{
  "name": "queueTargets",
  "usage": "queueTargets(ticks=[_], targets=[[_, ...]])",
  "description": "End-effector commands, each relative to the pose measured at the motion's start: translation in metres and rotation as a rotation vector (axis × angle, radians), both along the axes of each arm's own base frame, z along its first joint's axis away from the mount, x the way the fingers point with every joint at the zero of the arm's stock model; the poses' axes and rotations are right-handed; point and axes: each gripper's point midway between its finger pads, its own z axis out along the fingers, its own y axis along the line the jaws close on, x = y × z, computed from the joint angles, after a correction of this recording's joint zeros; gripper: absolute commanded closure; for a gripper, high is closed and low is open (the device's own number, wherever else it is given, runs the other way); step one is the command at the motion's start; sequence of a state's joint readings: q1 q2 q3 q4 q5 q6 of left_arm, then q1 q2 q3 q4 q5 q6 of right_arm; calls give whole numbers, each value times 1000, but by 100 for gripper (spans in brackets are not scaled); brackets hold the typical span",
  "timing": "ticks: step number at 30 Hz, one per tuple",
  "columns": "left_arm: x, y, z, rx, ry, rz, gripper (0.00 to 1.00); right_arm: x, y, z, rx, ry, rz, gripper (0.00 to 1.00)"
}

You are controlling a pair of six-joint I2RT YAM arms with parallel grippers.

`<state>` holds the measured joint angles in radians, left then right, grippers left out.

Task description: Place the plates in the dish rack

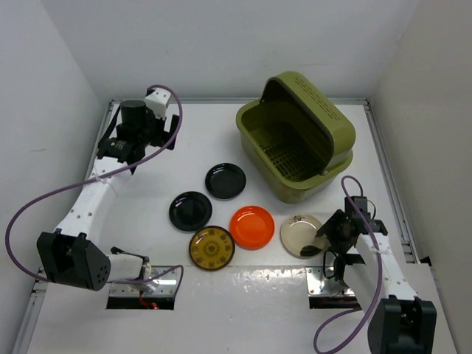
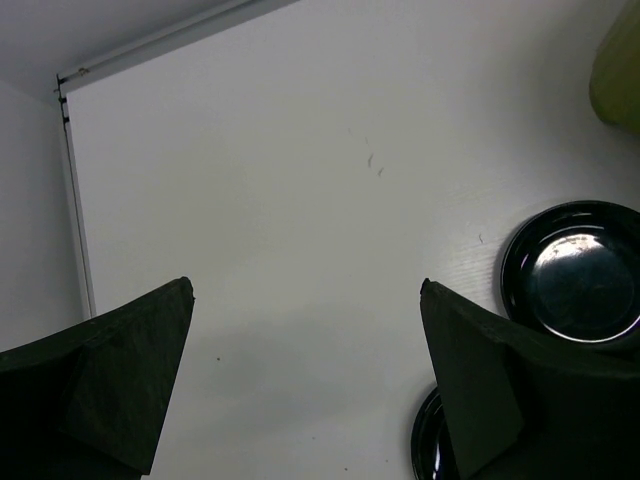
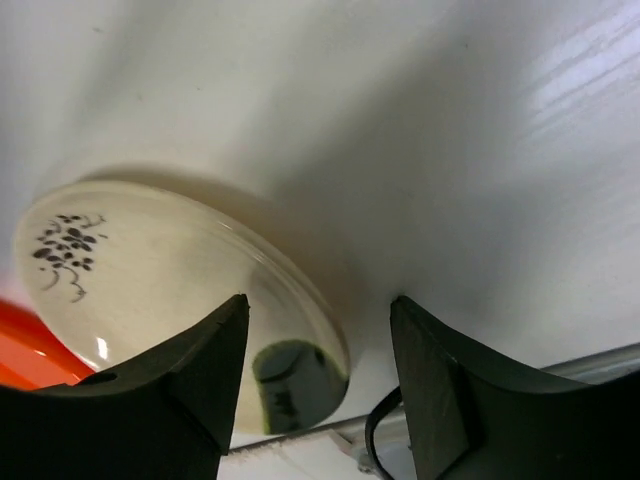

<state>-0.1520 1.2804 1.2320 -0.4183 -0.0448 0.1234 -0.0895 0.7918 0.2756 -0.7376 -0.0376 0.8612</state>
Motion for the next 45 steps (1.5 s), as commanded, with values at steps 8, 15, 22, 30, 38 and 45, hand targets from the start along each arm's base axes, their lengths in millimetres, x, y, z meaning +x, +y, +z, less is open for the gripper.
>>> queueTargets(ticks=[8, 15, 22, 30, 38, 45], targets=[[-18, -23, 22, -69, -78, -126, 0, 7, 0, -34, 0, -26, -13, 64], [-34, -23, 41, -62, -142, -153, 0, 12, -2, -24, -12, -83, -16, 100], [-33, -24, 40, -40, -146, -174, 0, 30, 11, 18, 27, -234, 105, 100], [-21, -32, 30, -50, -114, -203, 0, 44, 36, 88, 40, -387, 337, 100], [-12, -33, 30, -50, -106, -203, 0, 58, 67, 143, 18, -507, 585, 100], [-8, -26, 35, -42, -115, -176, 20, 86, 124, 223, -41, -730, 924, 100]])
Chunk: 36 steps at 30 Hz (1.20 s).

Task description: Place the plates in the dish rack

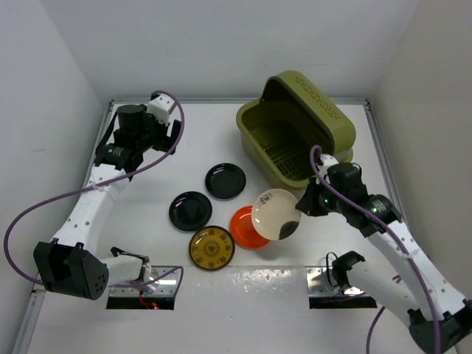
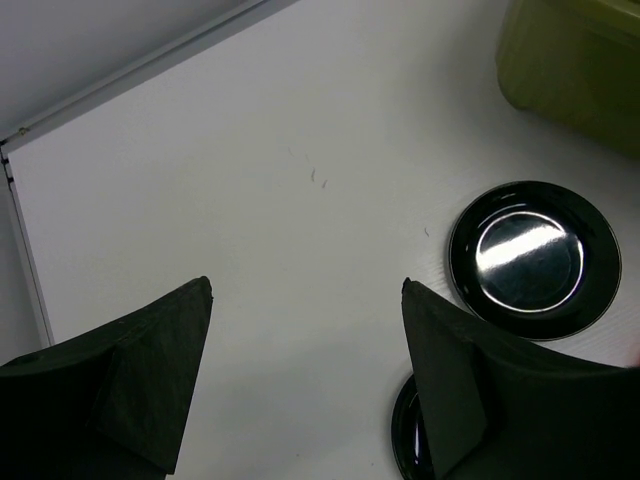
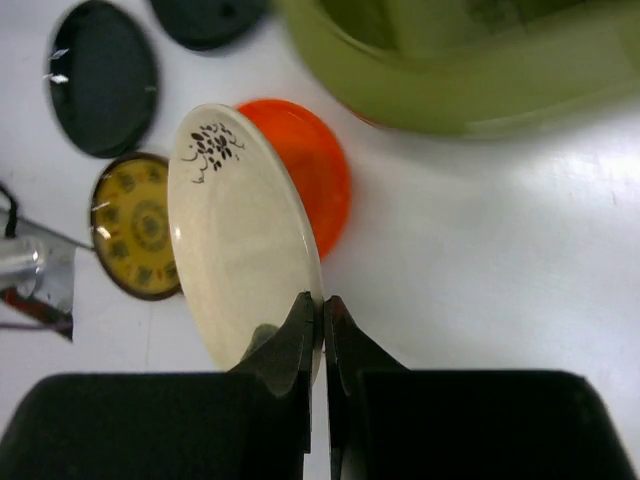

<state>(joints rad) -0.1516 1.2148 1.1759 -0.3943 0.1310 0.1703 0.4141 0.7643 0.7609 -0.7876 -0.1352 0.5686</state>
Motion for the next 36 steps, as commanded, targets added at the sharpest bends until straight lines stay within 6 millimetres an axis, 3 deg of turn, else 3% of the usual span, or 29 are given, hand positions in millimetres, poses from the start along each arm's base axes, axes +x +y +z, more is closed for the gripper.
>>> queueTargets(ticks=[1, 3, 4, 5, 6, 7, 9, 10, 12, 14, 15, 16, 18, 20, 21, 26, 28, 29, 31, 33, 34, 36], targets=[[11, 3, 27, -18, -71, 17, 20, 33, 32, 68, -29, -273, 153, 100], [14, 9, 29, -24, -72, 46, 21, 59, 35, 124, -83, -419, 153, 100], [16, 14, 27, -27, -60, 68, 21, 80, 42, 138, -152, -457, 164, 100], [17, 14, 31, -28, -69, 69, 21, 95, 36, 152, -218, -519, 143, 100], [20, 20, 26, -22, -58, 88, 21, 106, 39, 193, -205, -615, 120, 100], [23, 23, 27, -30, -56, 102, 21, 128, 42, 186, -306, -626, 147, 100], [27, 29, 28, -26, -56, 121, 21, 157, 36, 231, -353, -776, 48, 100], [29, 32, 27, -24, -48, 130, 22, 186, 30, 239, -498, -849, 11, 100], [31, 32, 27, -24, -46, 131, 24, 206, 28, 247, -585, -886, -23, 100], [34, 38, 32, -11, -54, 145, 25, 225, 16, 273, -721, -965, -92, 100], [34, 39, 33, 2, -56, 140, 25, 235, 14, 267, -818, -957, -82, 100], [37, 43, 34, 10, -60, 146, 25, 240, 13, 278, -833, -997, -112, 100], [40, 45, 30, 26, -52, 149, 25, 255, 10, 279, -969, -1027, -116, 100], [46, 48, 31, 27, -50, 158, 27, 267, 13, 262, -1072, -1006, -56, 100], [50, 48, 21, 30, -28, 158, 27, 270, 12, 261, -1083, -1010, -66, 100], [67, 46, 30, -5, -34, 173, 29, 282, 16, 236, -1115, -987, -33, 100], [71, 45, 35, -19, -41, 178, 29, 284, 20, 222, -1107, -984, -7, 100], [74, 45, 35, -19, -41, 178, 29, 285, 20, 202, -1118, -961, 25, 100], [77, 45, 28, -8, -37, 174, 29, 290, 19, 198, -1097, -991, 12, 100], [82, 45, 14, 2, -11, 168, 29, 295, 17, 172, -1128, -958, 36, 100], [85, 40, 12, 7, -14, 134, 31, 296, 17, 180, -1122, -986, -5, 100], [92, 33, 15, 42, -44, 56, 34, 301, 21, 162, -1168, -976, 30, 100]])
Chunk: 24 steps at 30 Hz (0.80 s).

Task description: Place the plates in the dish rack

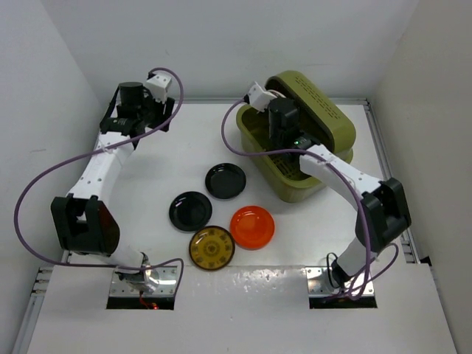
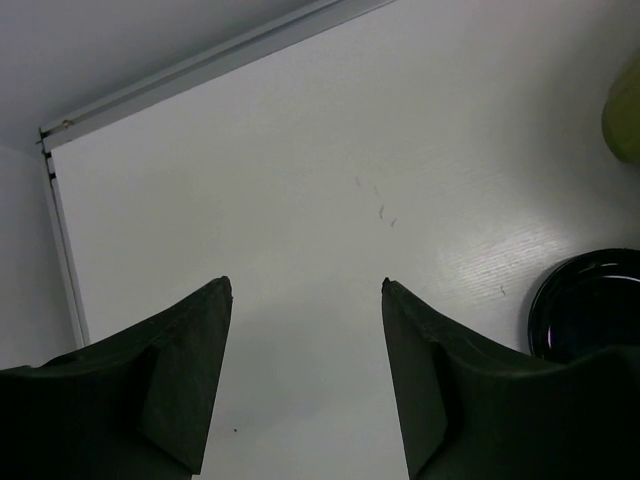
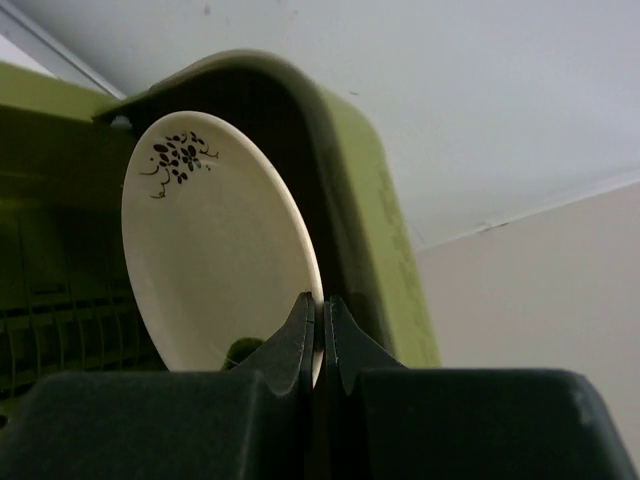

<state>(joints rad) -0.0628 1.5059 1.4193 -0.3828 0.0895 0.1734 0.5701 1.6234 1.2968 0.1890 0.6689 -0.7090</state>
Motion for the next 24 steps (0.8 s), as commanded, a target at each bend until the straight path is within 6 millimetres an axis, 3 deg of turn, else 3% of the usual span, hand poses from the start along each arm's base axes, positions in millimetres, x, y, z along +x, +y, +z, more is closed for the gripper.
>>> queueTargets(ticks=[1, 3, 5, 6, 8, 11, 13, 19, 24], targets=[[21, -4, 16, 21, -70, -70, 34, 11, 3, 20, 24, -127, -26, 100], [29, -9, 34, -16, -105, -92, 34, 15, 8, 14, 11, -100, -40, 100], [33, -6, 39, -21, -115, -93, 34, 17, 16, 5, -23, -73, -10, 100], [36, -6, 31, -21, -98, -93, 34, 16, 11, -7, -49, -53, -14, 100], [42, -6, 20, -21, -81, -93, 34, 17, 3, -9, -52, -70, -36, 100], [47, -5, 19, -28, -71, -76, 34, 15, -6, -24, -82, -37, -59, 100], [48, -5, 24, -2, -88, -98, 30, 13, -12, -33, -83, -25, -76, 100], [60, -5, 34, -16, -109, -82, 29, 14, -26, -59, -113, -2, -133, 100], [60, -3, 34, -4, -111, -77, 29, 18, -33, -66, -101, -17, -183, 100]])
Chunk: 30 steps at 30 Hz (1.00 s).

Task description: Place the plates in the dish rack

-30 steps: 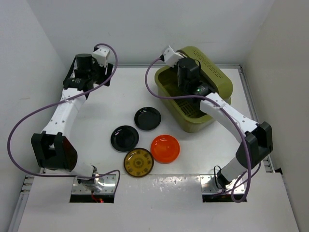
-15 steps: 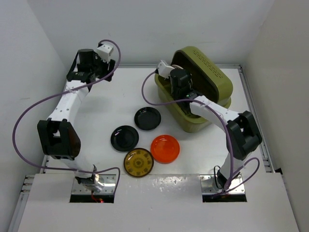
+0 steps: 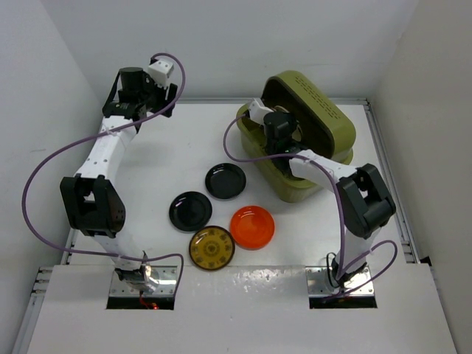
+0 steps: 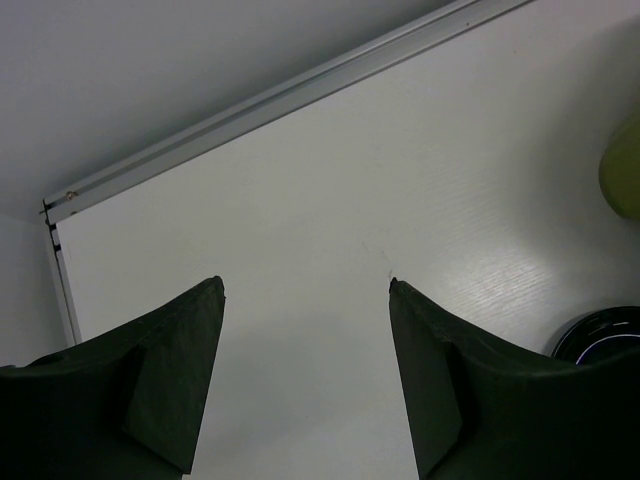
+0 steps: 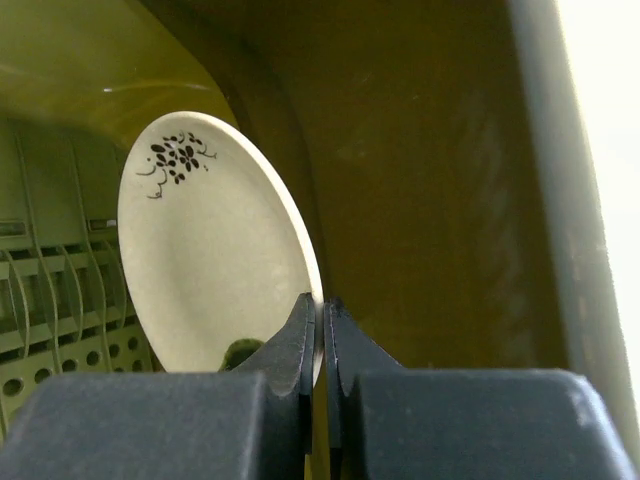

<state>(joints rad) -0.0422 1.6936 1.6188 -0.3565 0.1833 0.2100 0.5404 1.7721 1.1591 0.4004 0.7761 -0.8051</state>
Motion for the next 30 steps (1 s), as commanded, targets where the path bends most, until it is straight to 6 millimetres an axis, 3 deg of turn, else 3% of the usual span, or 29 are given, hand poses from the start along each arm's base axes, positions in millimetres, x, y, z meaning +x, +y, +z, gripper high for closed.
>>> queueTargets(ticks=[1, 2, 18, 21, 25, 30], targets=[[7, 7, 24, 7, -68, 11, 29, 5, -9, 14, 44, -90, -63, 100], [8, 7, 15, 8, -50, 11, 29, 5, -10, 11, 58, -94, -71, 100], [8, 7, 15, 8, -50, 11, 29, 4, -22, -35, 90, -18, -113, 100], [7, 7, 13, 8, -41, 11, 29, 8, -24, -33, 62, -33, -123, 100], [6, 8, 9, 13, -31, 20, 29, 11, -26, -14, 45, -105, -144, 100], [6, 8, 9, 13, -31, 20, 29, 9, -26, -21, 44, -104, -153, 100]])
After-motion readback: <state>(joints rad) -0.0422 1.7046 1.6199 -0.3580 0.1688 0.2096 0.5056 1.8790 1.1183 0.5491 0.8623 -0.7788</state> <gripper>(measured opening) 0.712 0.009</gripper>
